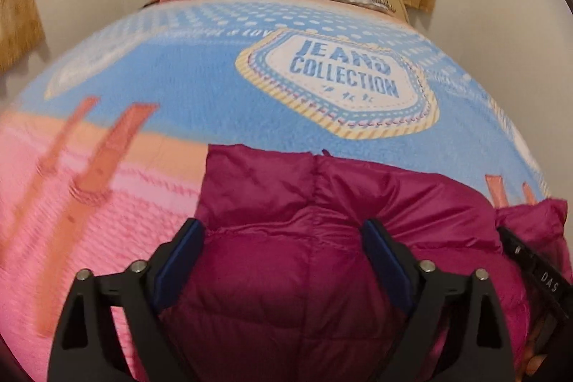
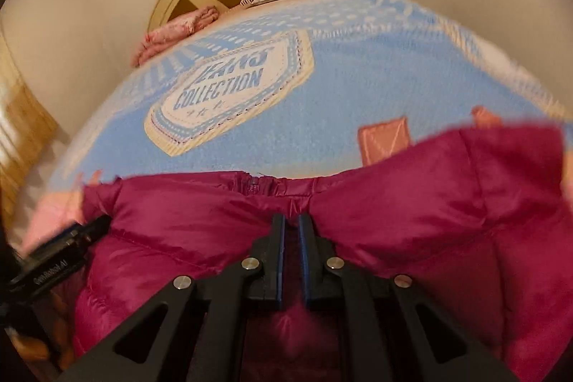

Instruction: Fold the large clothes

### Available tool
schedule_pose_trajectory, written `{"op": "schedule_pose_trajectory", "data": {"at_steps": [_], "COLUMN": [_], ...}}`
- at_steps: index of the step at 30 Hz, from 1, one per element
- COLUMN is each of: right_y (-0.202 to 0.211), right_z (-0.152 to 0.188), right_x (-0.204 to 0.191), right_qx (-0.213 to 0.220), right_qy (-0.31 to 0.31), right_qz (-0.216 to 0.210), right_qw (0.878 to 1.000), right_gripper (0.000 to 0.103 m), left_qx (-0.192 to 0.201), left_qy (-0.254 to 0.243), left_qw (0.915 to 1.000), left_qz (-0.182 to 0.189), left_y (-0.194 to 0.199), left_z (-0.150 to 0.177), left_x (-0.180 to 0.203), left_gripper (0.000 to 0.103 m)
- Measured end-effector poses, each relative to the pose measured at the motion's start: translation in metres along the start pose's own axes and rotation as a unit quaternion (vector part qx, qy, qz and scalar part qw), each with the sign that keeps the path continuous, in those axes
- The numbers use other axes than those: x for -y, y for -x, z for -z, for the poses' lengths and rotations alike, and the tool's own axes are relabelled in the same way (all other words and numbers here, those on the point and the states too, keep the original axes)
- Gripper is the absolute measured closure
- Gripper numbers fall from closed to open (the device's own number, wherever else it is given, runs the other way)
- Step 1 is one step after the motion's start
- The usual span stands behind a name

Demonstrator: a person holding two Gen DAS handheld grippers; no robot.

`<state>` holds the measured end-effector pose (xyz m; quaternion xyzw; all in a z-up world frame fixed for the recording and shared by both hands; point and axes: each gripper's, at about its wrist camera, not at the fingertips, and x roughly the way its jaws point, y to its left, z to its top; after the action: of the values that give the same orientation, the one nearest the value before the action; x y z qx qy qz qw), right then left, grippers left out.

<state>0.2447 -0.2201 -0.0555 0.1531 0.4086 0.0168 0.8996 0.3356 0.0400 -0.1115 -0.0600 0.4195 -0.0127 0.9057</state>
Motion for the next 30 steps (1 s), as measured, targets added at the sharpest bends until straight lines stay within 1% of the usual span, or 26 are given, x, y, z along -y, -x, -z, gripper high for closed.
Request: {"op": "schedule_pose_trajectory", "data": {"at_steps": [1,4,5,7,10,12,13,14,15,16,18,19,20,23,26,28,30], "right_y": [-0.003,-0.012,-0.013,-0.015,-0.006,0.027,0.049,0.059,0.067,0.073,0.071,0.066,0.062,0.054,0.052,0.053,0.052], "right_z": [0.002,0.0,0.001,0.001,-0.003,-0.007,-0.011,-0.013,-0.015,-0.016,-0.012,-0.007,-0.003,0.01,0.013,0.014,0.011], "right_x": [0.001,0.002,0.003,0.003,0.002,0.009,0.017,0.023,0.032,0.045,0.069,0.083,0.094,0.123,0.135,0.138,0.132], "right_qx": [-0.002,-0.011,-0.013,-0.016,-0.02,0.034,0.065,0.074,0.077,0.074,0.055,0.042,0.038,0.049,0.053,0.052,0.044], "right_qy": [-0.002,-0.007,-0.011,-0.017,-0.02,-0.033,-0.038,-0.039,-0.04,-0.038,-0.044,-0.056,-0.071,-0.127,-0.153,-0.157,-0.147], "right_qz": [-0.006,-0.017,-0.02,-0.023,-0.02,-0.033,-0.031,-0.016,0.008,0.048,0.102,0.111,0.108,0.059,0.028,0.023,0.041], "right_qw": [1.0,1.0,1.0,0.999,0.999,0.998,0.997,0.996,0.996,0.995,0.992,0.991,0.991,0.989,0.986,0.986,0.987], "right_gripper": [0.096,0.096,0.096,0.097,0.097,0.097,0.097,0.097,0.097,0.097,0.097,0.097,0.097,0.097,0.099,0.099,0.099], "left_qx": [-0.002,-0.018,-0.017,-0.014,-0.017,-0.018,-0.018,-0.018,-0.017,-0.018,-0.018,-0.018,-0.018,-0.018,-0.019,-0.019,-0.021], "left_qy": [0.012,0.044,0.046,0.039,0.03,0.029,0.03,0.03,0.029,0.028,0.029,0.029,0.029,0.029,0.028,0.028,0.028], "left_qw": [0.9999,0.9982,0.998,0.9987,0.9993,0.9992,0.9992,0.9993,0.9993,0.9993,0.9993,0.9993,0.9993,0.9993,0.9993,0.9993,0.9992], "left_qz": [0.006,0.038,0.039,0.03,0.018,0.018,0.019,0.018,0.017,0.016,0.017,0.017,0.017,0.016,0.016,0.016,0.017], "left_y": [-0.004,-0.017,-0.017,-0.016,-0.018,-0.019,-0.019,-0.019,-0.019,-0.019,-0.019,-0.019,-0.019,-0.02,-0.02,-0.02,-0.021], "left_z": [0.003,0.006,0.006,0.008,0.008,0.007,0.007,0.007,0.007,0.007,0.007,0.007,0.007,0.007,0.007,0.007,0.007], "left_x": [-0.003,-0.014,-0.013,-0.009,-0.005,-0.006,-0.006,-0.004,-0.005,-0.004,-0.006,-0.005,-0.005,-0.005,-0.005,-0.005,-0.005], "left_gripper": [0.002,0.0,0.0,0.0,0.0,0.0,0.0,0.0,0.0,0.0,0.0,0.0,0.0,0.0,0.0,0.0,0.0]}}
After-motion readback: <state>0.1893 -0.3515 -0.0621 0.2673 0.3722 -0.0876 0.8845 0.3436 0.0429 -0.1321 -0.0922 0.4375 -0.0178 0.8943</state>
